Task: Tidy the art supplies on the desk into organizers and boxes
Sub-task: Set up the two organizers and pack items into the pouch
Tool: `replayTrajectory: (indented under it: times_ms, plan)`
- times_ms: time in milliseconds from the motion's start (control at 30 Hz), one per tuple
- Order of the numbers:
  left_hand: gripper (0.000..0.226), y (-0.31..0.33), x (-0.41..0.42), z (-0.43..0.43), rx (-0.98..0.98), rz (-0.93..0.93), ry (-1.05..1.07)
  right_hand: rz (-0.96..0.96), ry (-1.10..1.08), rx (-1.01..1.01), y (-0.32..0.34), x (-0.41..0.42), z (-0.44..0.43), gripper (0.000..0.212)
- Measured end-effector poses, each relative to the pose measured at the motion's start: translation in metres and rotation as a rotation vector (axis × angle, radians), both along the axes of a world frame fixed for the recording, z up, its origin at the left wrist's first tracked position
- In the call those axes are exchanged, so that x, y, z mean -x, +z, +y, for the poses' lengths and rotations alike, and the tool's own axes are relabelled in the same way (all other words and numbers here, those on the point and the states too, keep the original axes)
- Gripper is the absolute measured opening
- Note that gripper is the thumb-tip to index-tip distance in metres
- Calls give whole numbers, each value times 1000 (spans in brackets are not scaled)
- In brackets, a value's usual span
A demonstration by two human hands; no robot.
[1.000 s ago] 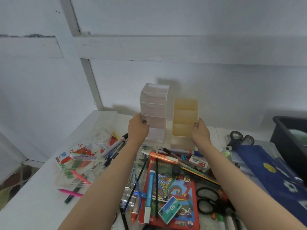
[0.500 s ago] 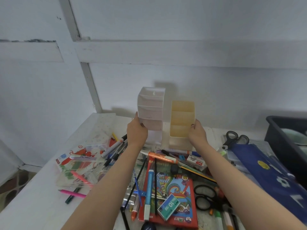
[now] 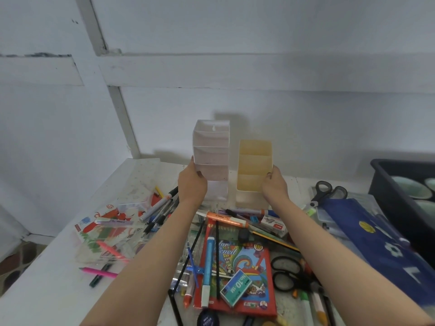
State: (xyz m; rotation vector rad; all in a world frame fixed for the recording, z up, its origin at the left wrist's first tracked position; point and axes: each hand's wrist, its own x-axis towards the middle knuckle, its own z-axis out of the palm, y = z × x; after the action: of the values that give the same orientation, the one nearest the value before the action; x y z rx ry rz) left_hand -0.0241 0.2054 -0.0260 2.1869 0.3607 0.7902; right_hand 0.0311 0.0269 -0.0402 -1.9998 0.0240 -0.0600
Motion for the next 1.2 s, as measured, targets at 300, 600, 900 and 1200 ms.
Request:
replayTrajectory:
  times_ms: [300, 600, 900, 1200]
  plan:
    - [60, 1, 13, -1, 246, 142, -55, 101, 14, -18, 8, 15, -17, 53]
    - [87, 0, 68, -33, 356, 110, -50, -22, 76, 93, 16, 64, -63, 36]
    - [38, -21, 118, -53, 76, 301, -253, -158, 194, 370, 5, 126, -110, 13]
    - [31, -30, 126, -51, -5, 410, -313, -201, 97, 555, 2, 143, -154, 20]
